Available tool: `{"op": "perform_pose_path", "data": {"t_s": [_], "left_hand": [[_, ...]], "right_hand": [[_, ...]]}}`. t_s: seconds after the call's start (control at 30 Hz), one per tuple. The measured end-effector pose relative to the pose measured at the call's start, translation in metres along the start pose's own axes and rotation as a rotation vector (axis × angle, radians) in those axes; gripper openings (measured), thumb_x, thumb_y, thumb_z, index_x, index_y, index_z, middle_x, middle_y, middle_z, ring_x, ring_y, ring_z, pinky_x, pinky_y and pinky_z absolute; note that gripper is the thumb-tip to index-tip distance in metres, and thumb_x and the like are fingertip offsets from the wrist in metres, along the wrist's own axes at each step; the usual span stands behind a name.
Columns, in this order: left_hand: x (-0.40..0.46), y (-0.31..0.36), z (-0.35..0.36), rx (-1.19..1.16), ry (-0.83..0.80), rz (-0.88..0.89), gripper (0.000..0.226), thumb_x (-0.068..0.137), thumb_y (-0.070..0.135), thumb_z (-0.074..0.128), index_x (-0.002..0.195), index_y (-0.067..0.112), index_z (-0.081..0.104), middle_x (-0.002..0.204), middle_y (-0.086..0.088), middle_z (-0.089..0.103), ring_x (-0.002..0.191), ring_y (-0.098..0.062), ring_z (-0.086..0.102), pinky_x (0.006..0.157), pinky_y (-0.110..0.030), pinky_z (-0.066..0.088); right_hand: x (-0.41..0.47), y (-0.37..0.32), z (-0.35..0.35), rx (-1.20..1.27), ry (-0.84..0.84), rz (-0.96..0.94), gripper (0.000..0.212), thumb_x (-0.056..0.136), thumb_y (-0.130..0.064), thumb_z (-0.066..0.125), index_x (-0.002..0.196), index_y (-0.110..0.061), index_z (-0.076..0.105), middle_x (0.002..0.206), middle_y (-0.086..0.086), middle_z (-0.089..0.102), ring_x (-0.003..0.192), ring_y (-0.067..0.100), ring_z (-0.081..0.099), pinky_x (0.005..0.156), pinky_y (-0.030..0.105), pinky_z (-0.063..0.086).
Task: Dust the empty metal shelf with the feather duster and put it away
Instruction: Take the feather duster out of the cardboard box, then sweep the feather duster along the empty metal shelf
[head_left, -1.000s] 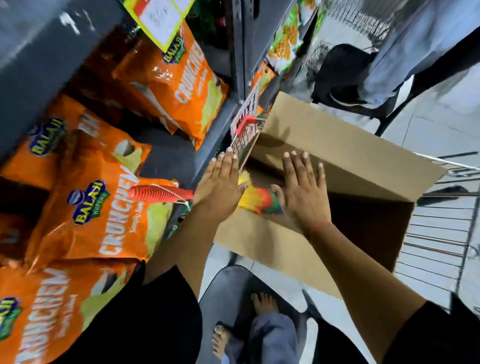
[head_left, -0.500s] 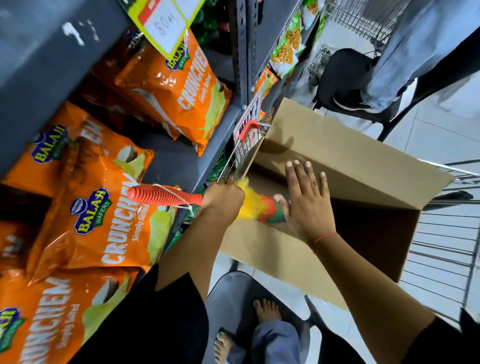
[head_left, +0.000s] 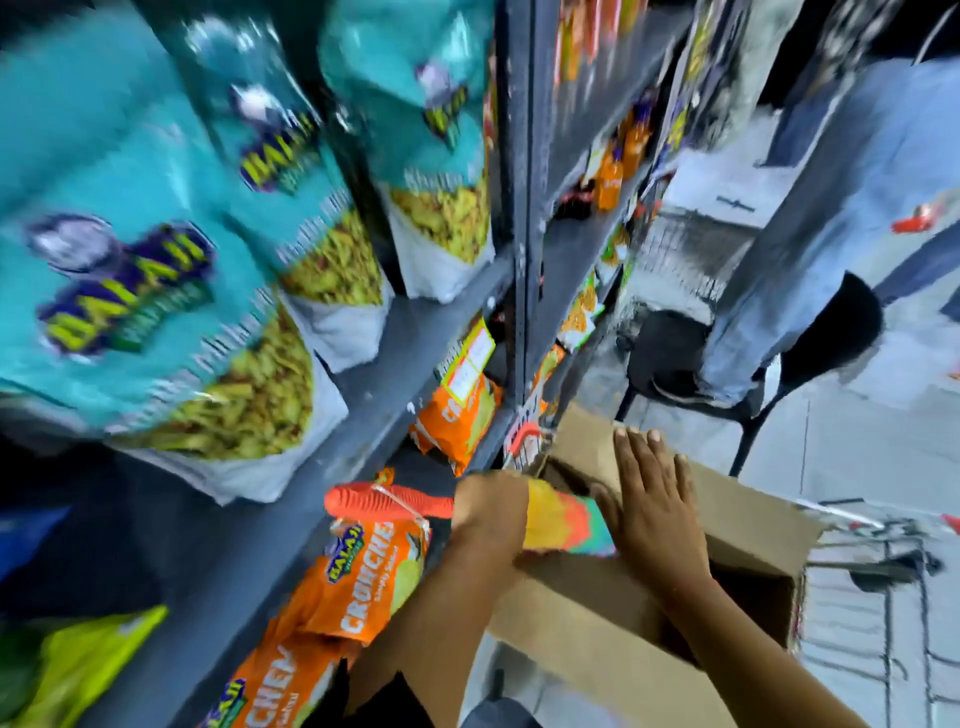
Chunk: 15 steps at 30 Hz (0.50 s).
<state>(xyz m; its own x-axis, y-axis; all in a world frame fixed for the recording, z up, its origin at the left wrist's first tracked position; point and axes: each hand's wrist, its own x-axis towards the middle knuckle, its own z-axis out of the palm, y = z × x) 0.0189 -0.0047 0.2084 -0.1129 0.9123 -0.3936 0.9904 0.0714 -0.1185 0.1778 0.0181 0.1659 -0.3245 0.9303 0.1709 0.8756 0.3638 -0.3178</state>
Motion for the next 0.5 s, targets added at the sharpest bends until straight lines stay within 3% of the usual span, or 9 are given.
{"op": "perform_pose_path", "data": {"t_s": [0.07,0.2,0.3,0.4,0.5], "left_hand": [[-0.016,-0.002,-0.029,-0.001,0.035,-0.002,0.024,0.096,0.014,0.049,0.115,0.006,0.061,0.123,-0.012,0.064,0.115,-0.028,0.059,0.086,-0.033,0.048],[-0.049,-0.011,-0.100,0.036,0.154,0.000,0.024,0.094,0.013,0.051,0.113,0.006,0.062,0.121,-0.013,0.065,0.113,-0.030,0.059,0.064,-0.028,0.036],[-0.073,-0.021,-0.153,0.053,0.230,-0.011,0.025,0.094,0.016,0.051,0.115,0.008,0.062,0.124,-0.010,0.064,0.114,-0.027,0.059,0.082,-0.031,0.045],[-0.101,-0.035,-0.201,0.057,0.328,-0.043,0.022,0.094,0.017,0.052,0.113,0.009,0.063,0.121,-0.010,0.065,0.111,-0.027,0.060,0.076,-0.033,0.044],[-0.132,-0.053,-0.246,-0.002,0.448,-0.089,0.025,0.092,0.018,0.055,0.113,0.007,0.064,0.122,-0.011,0.066,0.112,-0.030,0.061,0.086,-0.034,0.049]], "right_hand": [[0.012,-0.012,-0.029,0.010,0.044,-0.017,0.075,0.094,-0.053,0.006,0.128,0.002,0.043,0.130,0.026,0.050,0.122,0.045,0.041,0.097,0.063,0.028],[0.042,-0.039,-0.096,-0.009,0.149,-0.067,0.069,0.090,-0.048,0.021,0.126,0.006,0.044,0.129,0.027,0.051,0.121,0.046,0.041,0.095,0.067,0.031],[0.064,-0.057,-0.142,-0.018,0.232,-0.112,0.075,0.090,-0.054,0.014,0.131,0.004,0.039,0.134,0.026,0.046,0.126,0.043,0.037,0.102,0.062,0.026],[0.086,-0.080,-0.184,-0.007,0.313,-0.166,0.080,0.088,-0.059,0.010,0.134,0.002,0.036,0.138,0.024,0.041,0.130,0.040,0.032,0.106,0.059,0.020],[0.104,-0.108,-0.224,0.020,0.415,-0.212,0.078,0.088,-0.059,0.012,0.136,0.000,0.032,0.141,0.022,0.038,0.133,0.037,0.026,0.108,0.056,0.017]]}}
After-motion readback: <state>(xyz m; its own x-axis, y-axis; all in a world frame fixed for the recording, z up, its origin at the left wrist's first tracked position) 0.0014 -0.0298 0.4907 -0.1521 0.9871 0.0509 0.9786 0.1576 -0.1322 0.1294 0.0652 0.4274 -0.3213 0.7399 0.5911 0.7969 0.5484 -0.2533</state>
